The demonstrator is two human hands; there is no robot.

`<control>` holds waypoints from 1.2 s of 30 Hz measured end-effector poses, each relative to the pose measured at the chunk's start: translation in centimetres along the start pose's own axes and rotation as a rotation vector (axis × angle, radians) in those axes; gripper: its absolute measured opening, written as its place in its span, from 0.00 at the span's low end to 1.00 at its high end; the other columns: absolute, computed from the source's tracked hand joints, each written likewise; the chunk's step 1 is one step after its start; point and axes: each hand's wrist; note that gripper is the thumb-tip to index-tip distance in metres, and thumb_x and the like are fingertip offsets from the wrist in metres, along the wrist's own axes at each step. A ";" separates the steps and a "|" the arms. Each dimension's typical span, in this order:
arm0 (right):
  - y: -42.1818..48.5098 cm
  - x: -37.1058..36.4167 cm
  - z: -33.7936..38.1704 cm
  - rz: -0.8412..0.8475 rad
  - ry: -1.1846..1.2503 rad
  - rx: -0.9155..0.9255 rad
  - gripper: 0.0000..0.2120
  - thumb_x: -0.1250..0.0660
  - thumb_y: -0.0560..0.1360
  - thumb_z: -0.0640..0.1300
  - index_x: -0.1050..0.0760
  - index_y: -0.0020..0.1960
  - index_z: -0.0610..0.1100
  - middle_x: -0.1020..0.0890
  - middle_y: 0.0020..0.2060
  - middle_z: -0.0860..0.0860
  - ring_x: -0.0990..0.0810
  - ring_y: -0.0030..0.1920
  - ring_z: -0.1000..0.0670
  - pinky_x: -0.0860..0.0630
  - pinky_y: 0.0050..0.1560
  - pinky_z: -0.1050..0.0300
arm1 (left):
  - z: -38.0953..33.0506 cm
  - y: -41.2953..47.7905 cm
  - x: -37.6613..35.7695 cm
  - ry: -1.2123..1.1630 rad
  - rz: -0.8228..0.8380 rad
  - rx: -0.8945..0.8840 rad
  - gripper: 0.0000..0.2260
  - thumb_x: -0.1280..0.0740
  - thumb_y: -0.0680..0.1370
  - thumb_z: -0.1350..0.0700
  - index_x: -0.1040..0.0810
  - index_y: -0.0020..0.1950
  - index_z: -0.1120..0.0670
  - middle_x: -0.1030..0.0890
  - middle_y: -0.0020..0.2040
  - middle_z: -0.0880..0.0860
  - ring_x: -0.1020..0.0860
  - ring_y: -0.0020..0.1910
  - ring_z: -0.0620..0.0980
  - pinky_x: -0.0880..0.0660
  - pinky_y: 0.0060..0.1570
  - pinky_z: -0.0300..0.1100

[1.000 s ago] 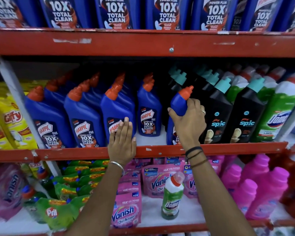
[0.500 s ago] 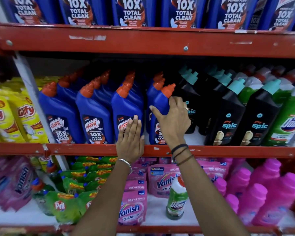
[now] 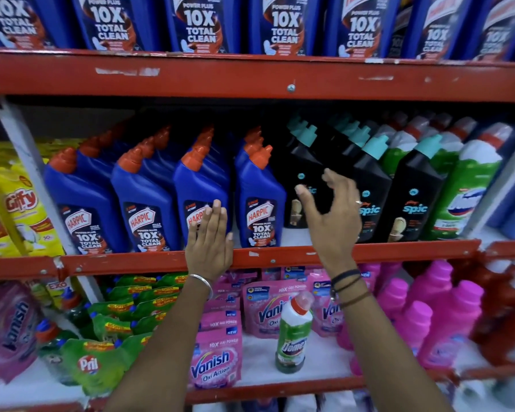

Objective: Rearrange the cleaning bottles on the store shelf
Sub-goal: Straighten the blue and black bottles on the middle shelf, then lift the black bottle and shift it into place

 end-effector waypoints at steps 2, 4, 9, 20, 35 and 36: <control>1.1 2.6 -2.2 -0.118 -0.054 0.002 0.20 0.30 0.74 0.52 0.26 0.57 0.38 0.21 0.51 0.42 0.23 0.53 0.44 0.27 0.54 0.55 | 0.0 -0.1 0.0 0.013 0.025 -0.013 0.25 0.56 0.83 0.50 0.56 0.79 0.56 0.57 0.79 0.50 0.57 0.77 0.47 0.60 0.74 0.48; 2.5 4.5 -4.7 -0.188 -0.129 -0.034 0.20 0.31 0.75 0.51 0.27 0.57 0.37 0.22 0.52 0.41 0.24 0.54 0.43 0.27 0.55 0.51 | 0.0 -0.1 0.1 0.022 0.042 -0.024 0.25 0.56 0.83 0.50 0.57 0.79 0.56 0.57 0.79 0.51 0.57 0.77 0.47 0.61 0.74 0.47; 6.2 6.5 -10.2 -0.178 -0.260 -0.221 0.24 0.34 0.76 0.49 0.34 0.65 0.35 0.29 0.62 0.38 0.29 0.62 0.40 0.26 0.58 0.43 | 0.2 -0.2 0.2 0.036 0.055 -0.006 0.28 0.52 0.81 0.51 0.55 0.79 0.57 0.56 0.79 0.51 0.56 0.77 0.47 0.61 0.75 0.47; 9.3 6.8 -12.1 0.077 -0.430 -0.255 0.31 0.29 0.72 0.53 0.34 0.67 0.37 0.27 0.63 0.41 0.30 0.63 0.39 0.27 0.54 0.44 | 0.1 -0.2 -0.1 0.024 0.054 -0.004 0.29 0.51 0.80 0.51 0.56 0.79 0.56 0.56 0.79 0.51 0.56 0.77 0.48 0.59 0.74 0.48; 6.4 9.2 2.1 -0.222 -0.306 -0.042 0.30 0.31 0.67 0.64 0.27 0.60 0.45 0.21 0.55 0.48 0.25 0.57 0.44 0.27 0.43 0.50 | 0.2 -0.2 0.2 0.034 0.054 -0.004 0.25 0.57 0.83 0.50 0.56 0.79 0.57 0.57 0.79 0.51 0.56 0.77 0.48 0.60 0.75 0.47; 6.1 8.5 2.7 -0.208 -0.288 -0.034 0.30 0.30 0.67 0.64 0.26 0.60 0.45 0.21 0.54 0.48 0.24 0.57 0.44 0.26 0.42 0.50 | 0.1 -0.2 0.2 0.033 0.051 -0.006 0.25 0.57 0.83 0.50 0.57 0.79 0.57 0.57 0.79 0.51 0.56 0.77 0.48 0.60 0.75 0.47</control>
Point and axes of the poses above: each hand's wrist, its own y-axis towards the middle knuckle, its own x-axis out of the back of the hand, z = x × y
